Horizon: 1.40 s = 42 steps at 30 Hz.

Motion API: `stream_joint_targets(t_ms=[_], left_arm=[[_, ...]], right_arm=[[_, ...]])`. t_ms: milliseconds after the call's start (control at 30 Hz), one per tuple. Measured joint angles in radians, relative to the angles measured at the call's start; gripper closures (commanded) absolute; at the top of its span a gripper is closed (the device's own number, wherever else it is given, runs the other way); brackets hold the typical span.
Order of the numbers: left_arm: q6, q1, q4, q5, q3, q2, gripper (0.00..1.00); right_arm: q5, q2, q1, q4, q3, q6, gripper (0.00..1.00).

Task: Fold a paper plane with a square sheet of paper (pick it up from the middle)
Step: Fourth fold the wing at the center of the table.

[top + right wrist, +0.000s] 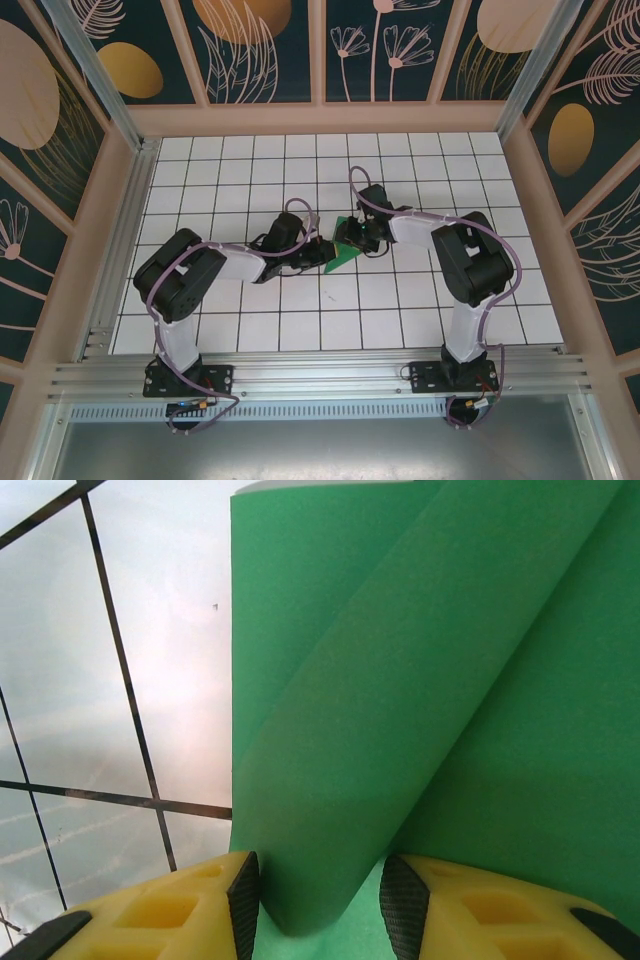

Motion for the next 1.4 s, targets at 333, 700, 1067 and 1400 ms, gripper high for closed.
stream_joint_targets(t_ms=[333,700,1067,1400], left_arm=[[0.023,0.000,-0.060,-0.005,0.018,0.012,0.90],[0.055,0.000,-0.138,-0.033,0.041,0.032,0.91],[0.068,0.000,-0.157,-0.050,0.047,0.032,0.91],[0.068,0.000,-0.156,-0.034,0.047,0.034,0.89]], right_arm=[[0.005,0.010,0.000,-0.016,0.012,0.011,0.57],[0.010,0.019,0.000,-0.033,0.025,0.030,0.57],[0.013,0.028,0.000,-0.045,0.034,0.045,0.57],[0.014,0.033,0.002,-0.056,0.042,0.044,0.57]])
